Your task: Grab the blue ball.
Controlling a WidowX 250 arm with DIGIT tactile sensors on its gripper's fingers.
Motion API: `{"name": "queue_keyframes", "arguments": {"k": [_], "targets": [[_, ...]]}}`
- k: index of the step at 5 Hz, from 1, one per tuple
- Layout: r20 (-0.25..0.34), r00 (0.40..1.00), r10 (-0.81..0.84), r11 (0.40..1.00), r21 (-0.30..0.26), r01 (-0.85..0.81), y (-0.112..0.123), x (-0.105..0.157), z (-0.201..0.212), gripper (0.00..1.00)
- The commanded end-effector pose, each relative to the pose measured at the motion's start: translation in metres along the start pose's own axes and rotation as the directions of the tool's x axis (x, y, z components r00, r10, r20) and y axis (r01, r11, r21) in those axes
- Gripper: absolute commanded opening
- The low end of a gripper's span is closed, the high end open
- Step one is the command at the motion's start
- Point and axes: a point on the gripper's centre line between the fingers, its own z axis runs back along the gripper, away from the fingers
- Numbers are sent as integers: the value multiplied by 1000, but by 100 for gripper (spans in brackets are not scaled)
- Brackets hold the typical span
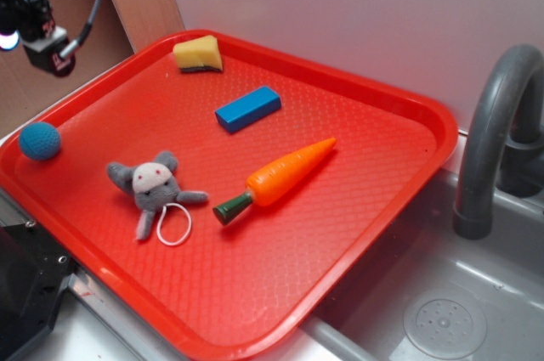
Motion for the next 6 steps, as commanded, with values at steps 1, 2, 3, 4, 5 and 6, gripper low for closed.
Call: {"name": "queue_keyframes", "arguments": {"k": [1,2,3,4,5,6], "targets": [[-46,999,-12,997,77,16,21,-7,-29,100],[-27,1000,-14,991,129,18,24,-5,-44,100],[-47,998,-41,984,169,49,27,-7,-59,100],[-85,996,-41,981,186,57,36,-8,-70,100],[-148,987,-57,984,160,81,37,-13,-79,100],[-148,987,-68,983,158,92,36,-15,-88,100]]}}
